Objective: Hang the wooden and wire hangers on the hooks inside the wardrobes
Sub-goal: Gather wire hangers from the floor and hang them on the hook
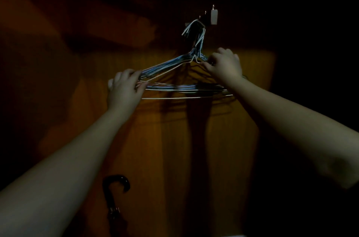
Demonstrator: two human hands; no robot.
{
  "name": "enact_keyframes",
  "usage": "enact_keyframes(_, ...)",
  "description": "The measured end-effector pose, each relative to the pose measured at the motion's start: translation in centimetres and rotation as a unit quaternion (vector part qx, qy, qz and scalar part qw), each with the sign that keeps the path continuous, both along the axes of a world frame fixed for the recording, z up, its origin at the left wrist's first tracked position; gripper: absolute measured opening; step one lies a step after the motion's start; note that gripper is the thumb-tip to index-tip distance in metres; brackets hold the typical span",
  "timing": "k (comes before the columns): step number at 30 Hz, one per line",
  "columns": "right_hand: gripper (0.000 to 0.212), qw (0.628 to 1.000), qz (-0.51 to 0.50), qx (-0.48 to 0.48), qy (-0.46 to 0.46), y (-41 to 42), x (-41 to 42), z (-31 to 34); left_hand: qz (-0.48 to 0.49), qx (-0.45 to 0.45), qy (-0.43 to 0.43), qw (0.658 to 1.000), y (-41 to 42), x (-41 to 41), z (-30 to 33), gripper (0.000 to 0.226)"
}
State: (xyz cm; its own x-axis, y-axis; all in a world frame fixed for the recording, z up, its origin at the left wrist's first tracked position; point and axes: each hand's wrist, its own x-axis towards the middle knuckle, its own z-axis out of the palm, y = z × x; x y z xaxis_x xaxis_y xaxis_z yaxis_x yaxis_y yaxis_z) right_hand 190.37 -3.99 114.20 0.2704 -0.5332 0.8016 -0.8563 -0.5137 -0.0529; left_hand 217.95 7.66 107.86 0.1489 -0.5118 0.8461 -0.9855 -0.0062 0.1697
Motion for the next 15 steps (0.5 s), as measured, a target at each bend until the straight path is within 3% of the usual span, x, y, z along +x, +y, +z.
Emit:
enact_keyframes(9, 0.042, 1.0, -0.017, 0.002, -0.008, 0.14, 0.59, 0.35, 0.03, 0.027, -0.011, 0.999, 0.04, -0.29, 0.52, 0.028)
enact_keyframes(15, 0.039, 1.0, -0.023, 0.0, -0.01, 0.44, 0.65, 0.24, 0.045, 0.068, -0.022, 0.996, 0.52, -0.17, 0.79, 0.031)
